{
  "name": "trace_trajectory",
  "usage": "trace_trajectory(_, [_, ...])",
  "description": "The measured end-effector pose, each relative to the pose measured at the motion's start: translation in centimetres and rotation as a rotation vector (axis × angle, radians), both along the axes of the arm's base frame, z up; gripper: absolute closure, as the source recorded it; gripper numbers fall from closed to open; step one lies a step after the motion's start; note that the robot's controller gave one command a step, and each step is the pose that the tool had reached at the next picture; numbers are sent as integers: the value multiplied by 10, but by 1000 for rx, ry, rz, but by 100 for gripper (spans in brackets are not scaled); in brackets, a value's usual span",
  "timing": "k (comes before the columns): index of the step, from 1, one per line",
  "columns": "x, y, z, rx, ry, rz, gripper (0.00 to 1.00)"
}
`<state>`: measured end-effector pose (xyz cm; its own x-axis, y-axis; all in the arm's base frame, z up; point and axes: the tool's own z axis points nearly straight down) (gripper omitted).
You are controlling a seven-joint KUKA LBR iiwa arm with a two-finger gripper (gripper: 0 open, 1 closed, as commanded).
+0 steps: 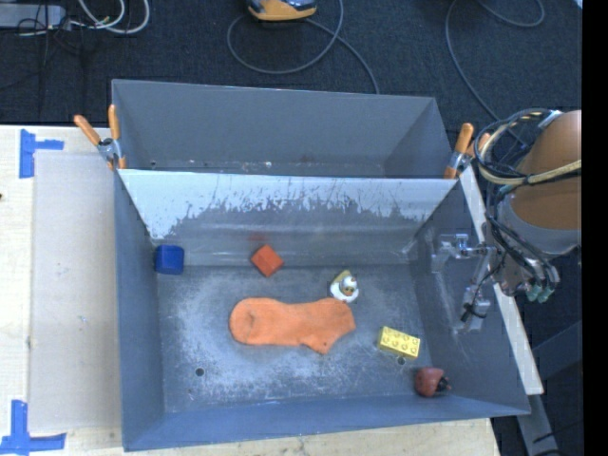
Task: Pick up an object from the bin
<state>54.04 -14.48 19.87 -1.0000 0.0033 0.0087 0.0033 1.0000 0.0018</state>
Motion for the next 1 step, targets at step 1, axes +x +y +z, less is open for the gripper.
trace_trajectory(1, [2, 1, 4, -1, -7, 5, 0])
